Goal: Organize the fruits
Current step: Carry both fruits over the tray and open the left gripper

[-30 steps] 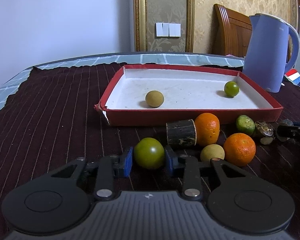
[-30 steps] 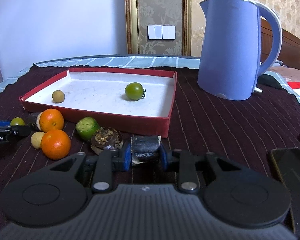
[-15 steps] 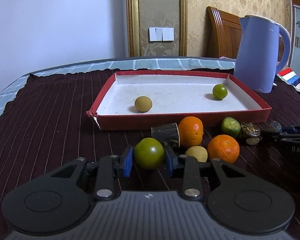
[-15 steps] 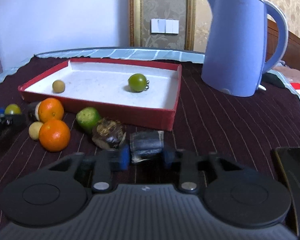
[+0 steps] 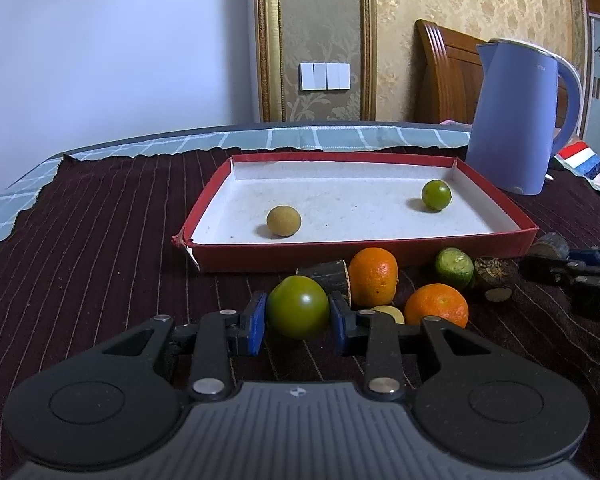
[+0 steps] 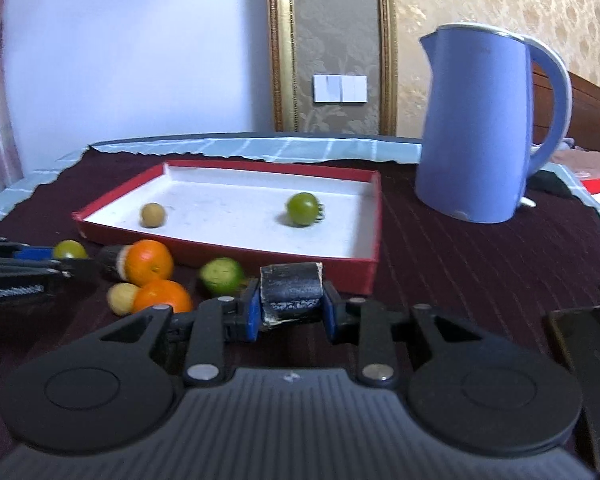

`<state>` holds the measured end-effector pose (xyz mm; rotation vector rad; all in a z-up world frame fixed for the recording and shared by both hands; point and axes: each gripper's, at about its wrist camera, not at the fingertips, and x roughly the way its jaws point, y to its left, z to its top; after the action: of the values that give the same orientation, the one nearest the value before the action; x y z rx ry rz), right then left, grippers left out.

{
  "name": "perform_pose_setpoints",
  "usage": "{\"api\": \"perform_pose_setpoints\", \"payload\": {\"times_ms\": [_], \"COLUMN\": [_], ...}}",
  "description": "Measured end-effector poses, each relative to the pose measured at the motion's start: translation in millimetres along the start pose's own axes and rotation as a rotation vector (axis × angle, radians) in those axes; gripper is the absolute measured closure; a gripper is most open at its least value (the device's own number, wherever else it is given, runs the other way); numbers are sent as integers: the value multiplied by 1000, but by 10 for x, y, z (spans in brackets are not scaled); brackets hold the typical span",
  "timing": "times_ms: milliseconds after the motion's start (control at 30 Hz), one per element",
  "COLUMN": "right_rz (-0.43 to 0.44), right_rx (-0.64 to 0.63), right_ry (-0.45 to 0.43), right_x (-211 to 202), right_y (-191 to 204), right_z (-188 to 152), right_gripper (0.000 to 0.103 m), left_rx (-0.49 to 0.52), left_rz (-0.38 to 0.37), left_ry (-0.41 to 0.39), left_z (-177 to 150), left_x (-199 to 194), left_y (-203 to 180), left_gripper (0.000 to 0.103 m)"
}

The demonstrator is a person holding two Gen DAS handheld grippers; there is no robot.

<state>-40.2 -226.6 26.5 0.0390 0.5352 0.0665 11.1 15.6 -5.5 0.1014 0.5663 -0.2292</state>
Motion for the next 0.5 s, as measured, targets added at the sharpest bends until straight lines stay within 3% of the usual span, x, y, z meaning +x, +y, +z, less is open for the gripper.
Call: {"api": "perform_pose_setpoints", "payload": {"times_ms": [500], "right_rz": [-30], "right_rx": [54], "right_ry": [-93], "right_x": [-13], "right_y": [162], "right_z": [219], "right_gripper": [74], "left_rx": [-17], "left_rz": [96], "left_ry": [-25], "left_z": [304], "left_x": [146], "left_y": [-198], "left_gripper": [71]}}
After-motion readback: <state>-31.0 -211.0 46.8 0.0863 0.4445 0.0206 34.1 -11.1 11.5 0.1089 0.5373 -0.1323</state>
